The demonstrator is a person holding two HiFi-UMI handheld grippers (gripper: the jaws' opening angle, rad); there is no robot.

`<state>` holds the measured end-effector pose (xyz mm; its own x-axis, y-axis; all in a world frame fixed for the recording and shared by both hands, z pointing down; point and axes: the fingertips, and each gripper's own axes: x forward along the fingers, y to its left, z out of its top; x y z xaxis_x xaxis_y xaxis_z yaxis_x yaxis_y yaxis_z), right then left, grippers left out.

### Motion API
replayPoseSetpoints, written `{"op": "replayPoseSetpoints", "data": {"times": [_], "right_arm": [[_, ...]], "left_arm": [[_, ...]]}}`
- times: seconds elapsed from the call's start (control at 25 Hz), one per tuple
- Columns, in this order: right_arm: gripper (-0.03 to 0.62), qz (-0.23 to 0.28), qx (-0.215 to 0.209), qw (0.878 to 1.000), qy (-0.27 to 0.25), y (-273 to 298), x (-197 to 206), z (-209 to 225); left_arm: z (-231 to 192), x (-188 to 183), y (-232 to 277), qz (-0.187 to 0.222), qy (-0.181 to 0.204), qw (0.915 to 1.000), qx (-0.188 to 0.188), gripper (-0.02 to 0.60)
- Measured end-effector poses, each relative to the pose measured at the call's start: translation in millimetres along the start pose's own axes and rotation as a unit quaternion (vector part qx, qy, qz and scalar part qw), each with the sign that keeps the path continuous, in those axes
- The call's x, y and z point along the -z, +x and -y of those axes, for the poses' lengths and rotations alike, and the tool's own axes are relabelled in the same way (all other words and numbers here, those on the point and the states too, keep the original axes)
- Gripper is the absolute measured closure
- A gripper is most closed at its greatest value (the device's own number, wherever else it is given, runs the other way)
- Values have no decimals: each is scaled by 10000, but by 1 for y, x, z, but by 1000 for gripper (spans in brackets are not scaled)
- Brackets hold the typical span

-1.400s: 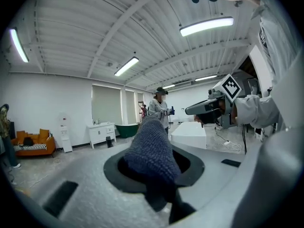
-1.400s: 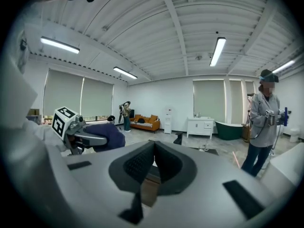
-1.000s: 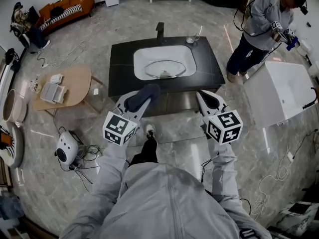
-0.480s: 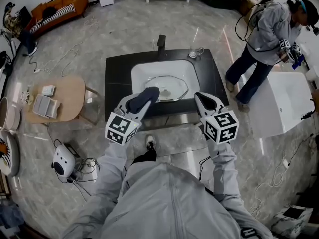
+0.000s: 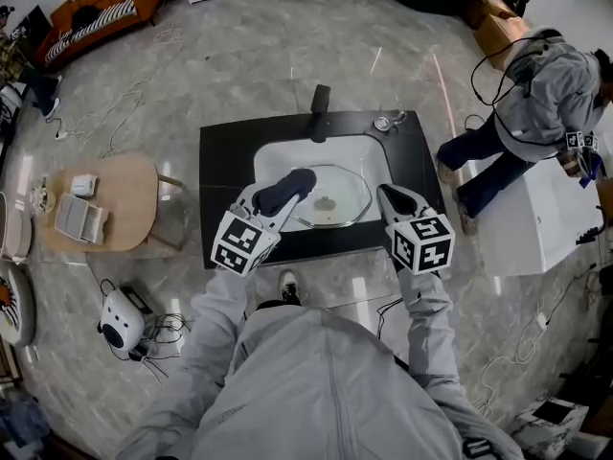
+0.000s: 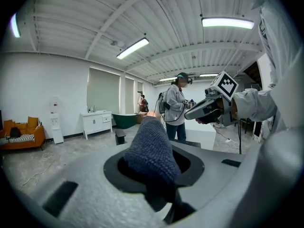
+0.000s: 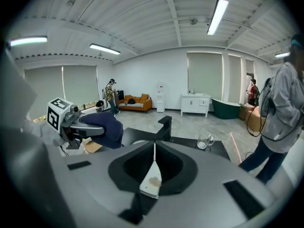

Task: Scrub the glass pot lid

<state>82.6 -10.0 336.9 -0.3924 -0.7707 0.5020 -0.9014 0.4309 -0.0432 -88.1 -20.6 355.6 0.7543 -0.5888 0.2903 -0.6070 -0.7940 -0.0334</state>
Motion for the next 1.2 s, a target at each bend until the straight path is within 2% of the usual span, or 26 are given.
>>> {"op": "replayPoseSetpoints", "data": {"times": [0.44, 0.76, 0.92, 1.04, 1.2], "right_arm": [[563, -523, 112, 9984, 170, 64, 16, 11], [563, -895, -186, 9957, 146, 94, 34, 18], [563, -1045, -448, 9935, 75, 111, 44, 25], [563, -1208, -685, 9903, -95, 122, 54, 34], [563, -1411, -865, 9858, -290, 135, 70, 45]], "left_arm": [[-43, 48, 37, -422, -376, 9982, 184, 471], [-48, 74, 59, -812, -581, 9948, 183, 470], [-50, 84, 76, -974, -667, 9930, 31, 470], [-45, 100, 93, -1267, -635, 9899, -6, 471], [-34, 132, 119, -1797, -308, 9832, 13, 470]]}}
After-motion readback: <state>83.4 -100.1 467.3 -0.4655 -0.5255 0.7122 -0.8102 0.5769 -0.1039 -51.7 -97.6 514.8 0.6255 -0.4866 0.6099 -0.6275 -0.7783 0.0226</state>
